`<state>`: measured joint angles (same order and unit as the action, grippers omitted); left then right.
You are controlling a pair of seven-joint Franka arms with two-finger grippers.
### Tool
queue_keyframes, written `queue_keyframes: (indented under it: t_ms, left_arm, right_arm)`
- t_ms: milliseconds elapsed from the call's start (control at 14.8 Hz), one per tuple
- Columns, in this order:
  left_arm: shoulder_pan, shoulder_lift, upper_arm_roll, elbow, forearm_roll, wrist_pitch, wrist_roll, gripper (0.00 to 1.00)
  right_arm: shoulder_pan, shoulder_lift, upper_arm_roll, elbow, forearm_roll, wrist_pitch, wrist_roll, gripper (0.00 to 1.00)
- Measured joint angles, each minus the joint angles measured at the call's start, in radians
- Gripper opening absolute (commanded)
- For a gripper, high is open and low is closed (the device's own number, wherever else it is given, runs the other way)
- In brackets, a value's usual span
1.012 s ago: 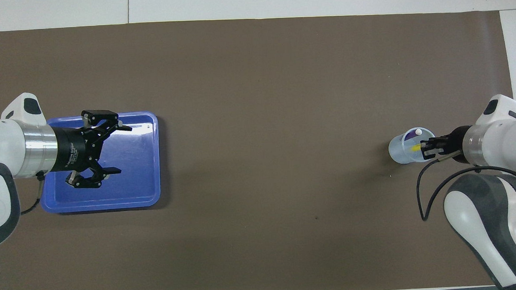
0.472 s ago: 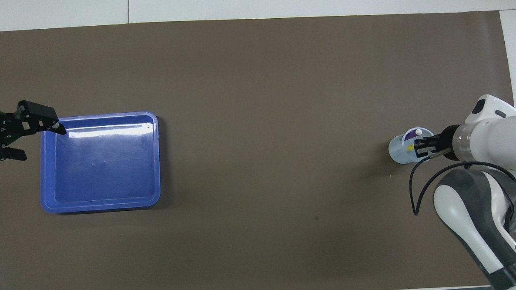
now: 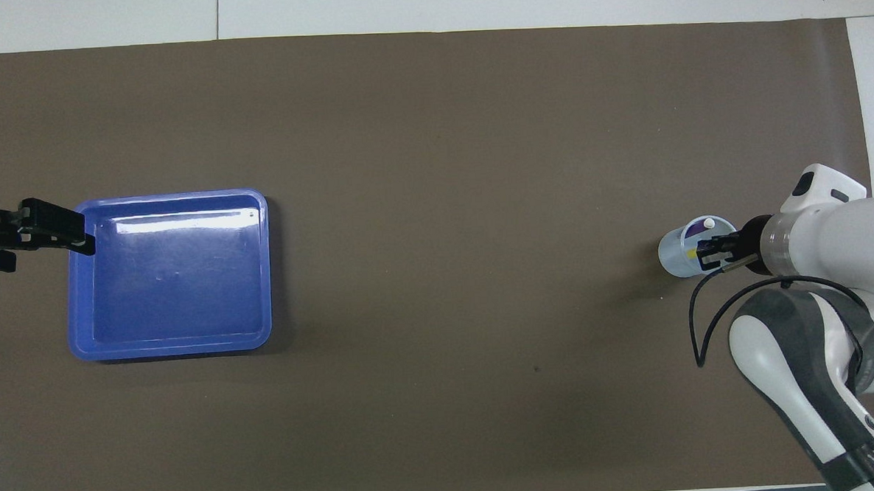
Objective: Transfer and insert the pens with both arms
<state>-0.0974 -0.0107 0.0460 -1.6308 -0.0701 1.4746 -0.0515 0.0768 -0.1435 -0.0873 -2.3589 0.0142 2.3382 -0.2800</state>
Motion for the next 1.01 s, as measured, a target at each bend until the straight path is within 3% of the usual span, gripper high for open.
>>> queue_keyframes:
  t_ms: [337, 607, 1012]
  left_arm:
    - [-0.002, -0.006, -0.007, 0.001, 0.0, -0.012, 0.031, 1.0]
    - [-0.003, -0.051, -0.029, 0.006, 0.011, -0.027, 0.031, 1.0]
    - [-0.01, -0.053, -0.054, 0.006, 0.047, -0.002, -0.049, 1.0]
  right_arm:
    - [0.0, 0.003, 0.0, -0.003, 0.0, 0.0, 0.0, 0.03]
    - [0.0, 0.006, 0.001, -0.004, 0.0, 0.0, 0.0, 0.43]
    - [0.001, 0.008, 0.002, 0.001, 0.0, 0.002, 0.0, 0.84]
